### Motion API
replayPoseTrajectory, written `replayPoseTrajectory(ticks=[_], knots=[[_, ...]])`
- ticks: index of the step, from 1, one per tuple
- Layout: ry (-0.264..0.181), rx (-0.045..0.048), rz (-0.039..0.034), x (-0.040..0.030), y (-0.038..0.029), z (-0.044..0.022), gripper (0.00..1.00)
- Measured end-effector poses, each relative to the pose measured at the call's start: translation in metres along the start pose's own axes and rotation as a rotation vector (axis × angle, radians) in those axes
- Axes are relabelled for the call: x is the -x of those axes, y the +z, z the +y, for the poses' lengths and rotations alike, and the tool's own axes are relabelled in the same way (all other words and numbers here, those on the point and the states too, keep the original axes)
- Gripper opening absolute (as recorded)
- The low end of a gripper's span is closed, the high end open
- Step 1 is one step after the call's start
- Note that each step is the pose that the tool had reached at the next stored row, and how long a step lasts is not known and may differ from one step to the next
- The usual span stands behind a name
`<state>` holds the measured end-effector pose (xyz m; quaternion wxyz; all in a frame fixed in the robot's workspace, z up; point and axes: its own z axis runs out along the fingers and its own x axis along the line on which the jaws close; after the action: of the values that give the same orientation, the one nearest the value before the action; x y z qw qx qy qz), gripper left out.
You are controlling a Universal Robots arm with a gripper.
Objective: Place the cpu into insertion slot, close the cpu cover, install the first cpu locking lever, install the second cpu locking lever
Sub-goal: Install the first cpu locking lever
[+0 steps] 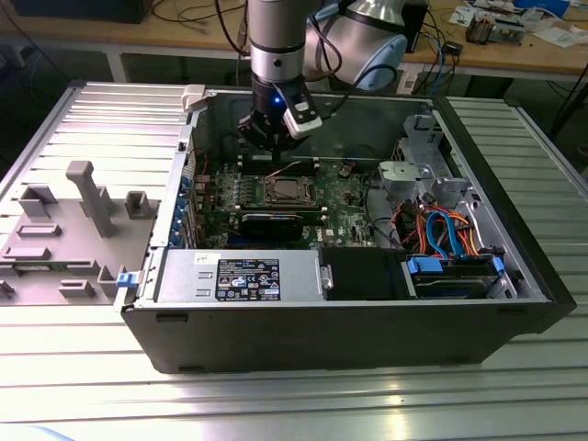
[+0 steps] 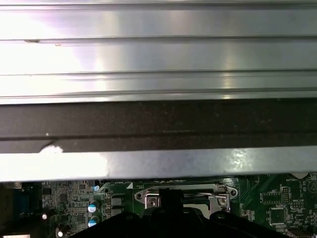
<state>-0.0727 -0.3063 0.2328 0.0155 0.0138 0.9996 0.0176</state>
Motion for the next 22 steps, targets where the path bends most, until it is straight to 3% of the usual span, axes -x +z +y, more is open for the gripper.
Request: replayPoseTrajectory(ticks=[8,22], knots=[[-0.020,0.0003,0.0007,0.0038,0.0047,0.0022,0.11],[-0.024,-0.0032,0.0006,0.0139,0.0071,0.0074,0.11]])
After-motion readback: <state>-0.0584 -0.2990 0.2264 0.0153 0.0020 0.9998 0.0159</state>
